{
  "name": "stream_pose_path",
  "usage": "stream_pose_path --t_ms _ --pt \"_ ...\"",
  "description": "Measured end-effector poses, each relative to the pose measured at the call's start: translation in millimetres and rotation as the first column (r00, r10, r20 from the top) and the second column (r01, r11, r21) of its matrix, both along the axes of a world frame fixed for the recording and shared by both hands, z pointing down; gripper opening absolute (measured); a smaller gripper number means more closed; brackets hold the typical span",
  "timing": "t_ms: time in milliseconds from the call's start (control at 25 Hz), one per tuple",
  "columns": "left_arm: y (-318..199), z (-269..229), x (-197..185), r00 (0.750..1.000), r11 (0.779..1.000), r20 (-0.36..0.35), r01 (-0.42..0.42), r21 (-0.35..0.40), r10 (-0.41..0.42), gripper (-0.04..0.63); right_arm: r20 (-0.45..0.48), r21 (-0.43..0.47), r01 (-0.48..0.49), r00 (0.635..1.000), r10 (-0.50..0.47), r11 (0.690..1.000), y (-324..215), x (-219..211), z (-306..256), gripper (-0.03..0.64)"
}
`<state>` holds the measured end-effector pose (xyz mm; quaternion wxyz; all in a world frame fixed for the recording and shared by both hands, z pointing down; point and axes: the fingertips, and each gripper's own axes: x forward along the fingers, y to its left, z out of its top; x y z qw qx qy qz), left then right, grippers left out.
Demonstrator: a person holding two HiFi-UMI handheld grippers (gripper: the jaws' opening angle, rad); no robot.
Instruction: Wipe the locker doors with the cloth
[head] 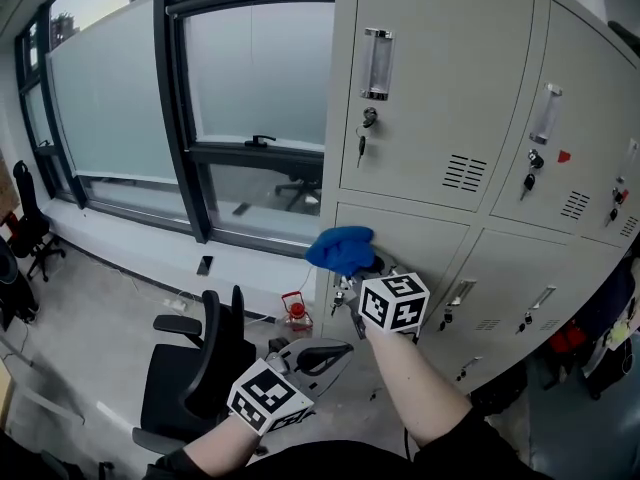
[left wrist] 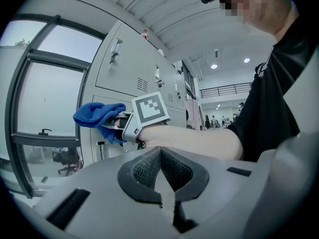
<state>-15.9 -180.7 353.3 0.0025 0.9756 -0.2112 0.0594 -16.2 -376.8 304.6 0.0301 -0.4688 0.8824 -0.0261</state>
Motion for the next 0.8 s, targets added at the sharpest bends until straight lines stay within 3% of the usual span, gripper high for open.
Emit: stream_pose_path --t_ms 440,800 --pt "-1.0 10.9 26.8 0.999 0.999 0.023 -0.046 -0.020 0.047 0.008 0.106 -0.012 -0.121 0.987 0.121 0.993 16.1 97.3 3.2 0.048" --pt "8.7 11.4 67.4 0.991 0.992 0.037 -0.129 -0.016 0.129 0.008 0.162 -0.027 -0.289 0.943 0.289 0.957 38.7 203.0 7.7 0.048"
